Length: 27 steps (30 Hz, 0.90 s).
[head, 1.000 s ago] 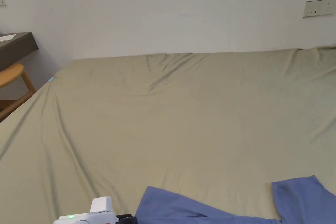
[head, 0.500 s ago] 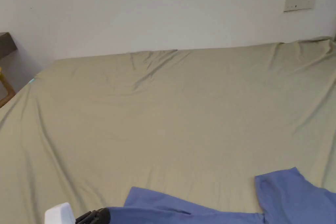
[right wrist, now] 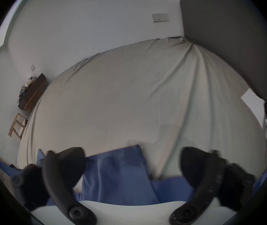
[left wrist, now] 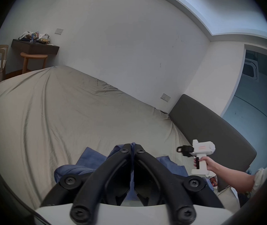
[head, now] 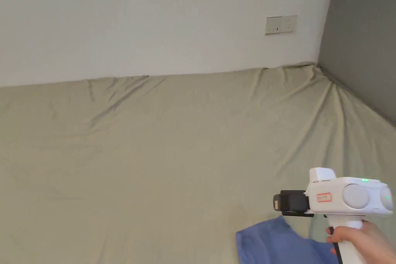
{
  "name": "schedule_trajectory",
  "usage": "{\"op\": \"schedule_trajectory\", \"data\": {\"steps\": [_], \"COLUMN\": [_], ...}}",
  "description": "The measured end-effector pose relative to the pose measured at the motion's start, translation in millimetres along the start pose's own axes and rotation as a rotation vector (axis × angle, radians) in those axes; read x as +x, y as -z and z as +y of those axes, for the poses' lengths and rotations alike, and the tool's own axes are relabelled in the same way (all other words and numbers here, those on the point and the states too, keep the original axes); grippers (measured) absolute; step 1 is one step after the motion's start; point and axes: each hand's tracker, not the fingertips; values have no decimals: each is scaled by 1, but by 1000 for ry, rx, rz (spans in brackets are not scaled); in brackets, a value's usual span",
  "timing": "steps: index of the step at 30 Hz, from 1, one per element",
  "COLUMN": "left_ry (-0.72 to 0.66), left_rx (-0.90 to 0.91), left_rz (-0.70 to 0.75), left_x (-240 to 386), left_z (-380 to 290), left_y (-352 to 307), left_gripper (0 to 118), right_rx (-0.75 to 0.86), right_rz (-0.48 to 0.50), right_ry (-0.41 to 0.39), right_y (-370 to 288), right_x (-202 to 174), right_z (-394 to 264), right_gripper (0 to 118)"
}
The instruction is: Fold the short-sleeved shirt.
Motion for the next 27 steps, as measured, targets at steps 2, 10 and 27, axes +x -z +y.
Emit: {"op": "schedule_trajectory", "data": {"steps": [2, 10, 27], "left_ry": [-2, -9, -61], "left_rx": [-3, -53, 6], "left_rz": [11, 69, 83], "left_x": [-1, -14, -29], "left_z": [-1, -8, -7], "left_y": [1, 10, -12], "left_gripper": [1, 1, 1], "right_rx": [-80, -165, 467], "right_rz": [20, -99, 14], "right_ry": [-20, -159, -6], "right_y": [31, 71, -210], "right_x": [-2, -28, -63], "right_z": [4, -23, -101], "right_gripper": [93, 39, 3]}}
